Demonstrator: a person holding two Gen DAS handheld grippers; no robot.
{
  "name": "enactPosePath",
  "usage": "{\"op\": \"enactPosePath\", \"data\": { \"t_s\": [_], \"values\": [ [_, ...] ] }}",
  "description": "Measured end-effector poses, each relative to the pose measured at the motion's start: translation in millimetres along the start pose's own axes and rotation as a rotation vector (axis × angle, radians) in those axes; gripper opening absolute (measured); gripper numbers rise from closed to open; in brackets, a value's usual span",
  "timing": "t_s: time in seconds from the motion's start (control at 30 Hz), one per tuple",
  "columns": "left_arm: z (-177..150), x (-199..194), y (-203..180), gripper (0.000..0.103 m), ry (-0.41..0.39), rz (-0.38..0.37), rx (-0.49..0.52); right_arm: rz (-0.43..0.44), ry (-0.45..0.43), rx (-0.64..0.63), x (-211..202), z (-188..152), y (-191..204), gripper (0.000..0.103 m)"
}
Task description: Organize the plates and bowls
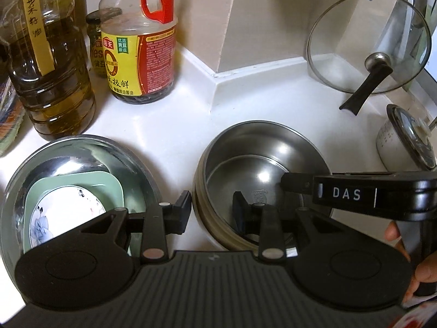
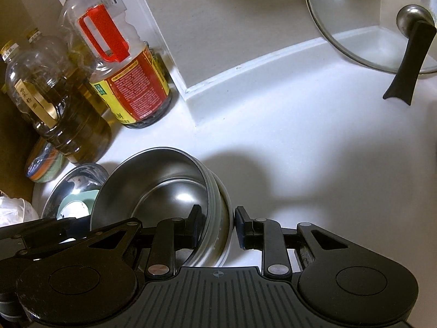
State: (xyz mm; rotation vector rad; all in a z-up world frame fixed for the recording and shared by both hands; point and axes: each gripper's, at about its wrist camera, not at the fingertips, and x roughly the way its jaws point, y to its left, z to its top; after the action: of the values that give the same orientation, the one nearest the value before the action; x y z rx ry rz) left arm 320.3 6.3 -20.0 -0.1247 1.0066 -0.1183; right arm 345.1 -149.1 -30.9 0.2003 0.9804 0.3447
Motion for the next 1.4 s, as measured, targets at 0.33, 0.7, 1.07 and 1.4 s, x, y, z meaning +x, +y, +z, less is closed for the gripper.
{"op": "enactPosePath", "data": {
  "t_s": [0.33,0.7,1.07,1.4],
  "values": [
    [-21.9,-56.1,-3.9,0.045,-0.1,0.049,-0.033,0.045,-0.169,-0.052,-59.8,-26.3,-1.7,0.065],
    [-95.3,-111.1,-7.8,0.052,-0.087,0.139,-0.111,0.094,-0.116,-0.127,-89.3,-97.2,-1.1,0.069],
    [-145.6,-135.6,-0.4,0.052,-0.036,0.212,-0.164,0.149,-0.015,-0.21,-89.3,-142.7,25.6,0.069],
    [-158.2,-139.7,18.7,0.053,0.0,0.205,-0.158,0.138,0.029,-0.229,-83.5,-160.6,47.3,0.069]
  ]
}}
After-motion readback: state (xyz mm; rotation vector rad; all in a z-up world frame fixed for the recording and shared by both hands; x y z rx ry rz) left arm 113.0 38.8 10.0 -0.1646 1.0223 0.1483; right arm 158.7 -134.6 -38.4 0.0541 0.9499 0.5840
